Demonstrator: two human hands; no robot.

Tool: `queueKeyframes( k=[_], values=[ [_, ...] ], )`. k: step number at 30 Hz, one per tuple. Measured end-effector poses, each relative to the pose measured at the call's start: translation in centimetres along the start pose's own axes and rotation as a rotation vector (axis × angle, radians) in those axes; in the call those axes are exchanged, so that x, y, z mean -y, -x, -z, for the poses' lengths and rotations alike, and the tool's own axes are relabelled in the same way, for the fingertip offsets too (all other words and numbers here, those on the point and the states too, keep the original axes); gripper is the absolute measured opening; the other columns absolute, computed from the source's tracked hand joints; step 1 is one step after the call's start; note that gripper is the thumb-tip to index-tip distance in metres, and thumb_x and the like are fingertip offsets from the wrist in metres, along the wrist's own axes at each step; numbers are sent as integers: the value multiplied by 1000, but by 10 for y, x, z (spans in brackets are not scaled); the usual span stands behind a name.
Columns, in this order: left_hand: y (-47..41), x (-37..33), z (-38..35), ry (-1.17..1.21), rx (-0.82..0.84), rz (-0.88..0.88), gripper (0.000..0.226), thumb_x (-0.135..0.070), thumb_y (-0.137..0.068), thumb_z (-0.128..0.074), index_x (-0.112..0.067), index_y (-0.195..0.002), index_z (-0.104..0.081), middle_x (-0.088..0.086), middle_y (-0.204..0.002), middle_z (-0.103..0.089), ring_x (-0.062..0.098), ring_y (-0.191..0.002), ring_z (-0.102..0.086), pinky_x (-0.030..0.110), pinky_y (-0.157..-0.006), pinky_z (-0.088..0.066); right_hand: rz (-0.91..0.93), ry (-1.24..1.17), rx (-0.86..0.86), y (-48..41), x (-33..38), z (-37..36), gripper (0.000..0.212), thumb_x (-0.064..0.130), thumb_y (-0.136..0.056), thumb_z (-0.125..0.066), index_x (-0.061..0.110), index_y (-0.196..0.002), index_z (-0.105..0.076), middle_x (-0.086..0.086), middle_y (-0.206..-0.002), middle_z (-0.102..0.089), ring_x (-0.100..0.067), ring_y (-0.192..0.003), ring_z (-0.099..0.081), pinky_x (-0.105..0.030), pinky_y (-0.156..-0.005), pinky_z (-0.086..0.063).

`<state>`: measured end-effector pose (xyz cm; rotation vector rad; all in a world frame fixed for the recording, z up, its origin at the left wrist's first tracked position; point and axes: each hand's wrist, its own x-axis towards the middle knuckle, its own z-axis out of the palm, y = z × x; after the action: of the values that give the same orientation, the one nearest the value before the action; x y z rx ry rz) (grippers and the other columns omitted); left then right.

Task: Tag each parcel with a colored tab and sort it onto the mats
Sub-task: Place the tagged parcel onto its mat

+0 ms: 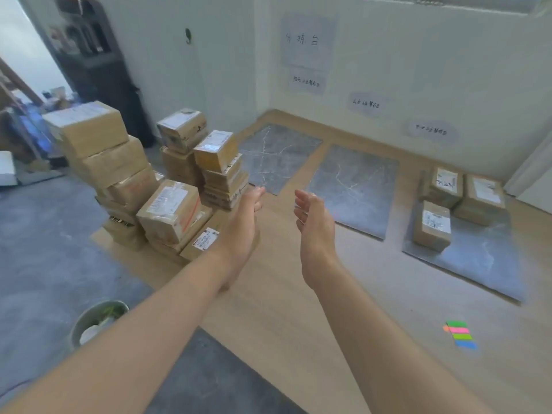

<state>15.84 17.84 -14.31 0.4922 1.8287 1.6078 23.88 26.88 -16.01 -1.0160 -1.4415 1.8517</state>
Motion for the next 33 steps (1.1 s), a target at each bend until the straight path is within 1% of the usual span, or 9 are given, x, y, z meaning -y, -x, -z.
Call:
queueKeyframes(
  k=[10,12,14,19,21,22,25,30,33],
  values=[
    [-19,63,94,-15,-159,108,65,-70,-85,-34,-41,-140,-53,-8,-142,-53,9,-132,-48,33,-112,-33,-160,81,69,-14,-71,-63,39,32,-103,-39,23,-128,-68,8,-129,-65,-12,-124,-58,-32,-109,-44],
    [-33,80,112,-17,-167,110,47,-58,-100,-31,-37,-134,-56,-19,-116,-62,-11,-106,-59,12,-90,-43,-185,108,73,-19,-87,-76,40,34,-102,-38,25,-126,-68,9,-130,-65,-11,-127,-56,-35,-112,-43],
    [-47,94,129,-19,-192,130,34,-43,-107,-26,-39,-123,-56,-28,-95,-61,-18,-84,-60,5,-73,-43,-205,135,66,-22,-107,-89,41,40,-98,-38,29,-125,-67,11,-133,-63,-10,-130,-54,-38,-114,-41],
    [-87,154,173,-47,-177,217,44,-43,-106,-29,-29,-140,-54,-7,-137,-54,12,-130,-47,32,-116,-28,-292,138,-33,-47,-163,-111,34,34,-105,-39,31,-126,-66,22,-125,-62,3,-121,-54,-22,-100,-39],
    [-98,174,187,-67,-157,240,44,-40,-106,-30,-27,-141,-53,-7,-136,-54,13,-134,-45,29,-112,-29,-337,134,-81,-52,-181,-123,28,35,-106,-39,39,-109,-66,34,-99,-64,18,-93,-55,-16,-86,-40],
    [-103,182,193,-81,-141,243,43,-38,-106,-31,-27,-141,-54,-8,-134,-55,12,-134,-45,26,-108,-30,-355,142,-102,-53,-187,-131,27,39,-104,-40,41,-111,-66,33,-100,-64,16,-93,-55,-16,-88,-41],
    [-115,200,211,-111,-128,238,43,-40,-102,-36,-25,-136,-57,-6,-131,-62,9,-129,-52,23,-104,-34,-366,185,-157,-59,-216,-153,56,57,-85,-39,42,-136,-59,20,-136,-59,-3,-126,-52,-38,-114,-39],
    [-118,214,228,-243,-75,123,50,-51,-85,-35,-31,-117,-67,-15,-120,-67,-2,-118,-56,24,-105,-40,-366,191,-229,-60,-234,-170,34,42,-98,-38,50,-126,-55,26,-122,-66,-1,-115,-60,-31,-96,-46],
    [-114,221,228,-245,-40,71,54,-55,-83,-36,-30,-119,-68,-13,-125,-64,-2,-122,-52,25,-108,-38,-389,191,-274,-62,-241,-173,58,52,-91,-37,39,-147,-45,19,-143,-56,-9,-133,-51,-41,-115,-38]
  ],
)
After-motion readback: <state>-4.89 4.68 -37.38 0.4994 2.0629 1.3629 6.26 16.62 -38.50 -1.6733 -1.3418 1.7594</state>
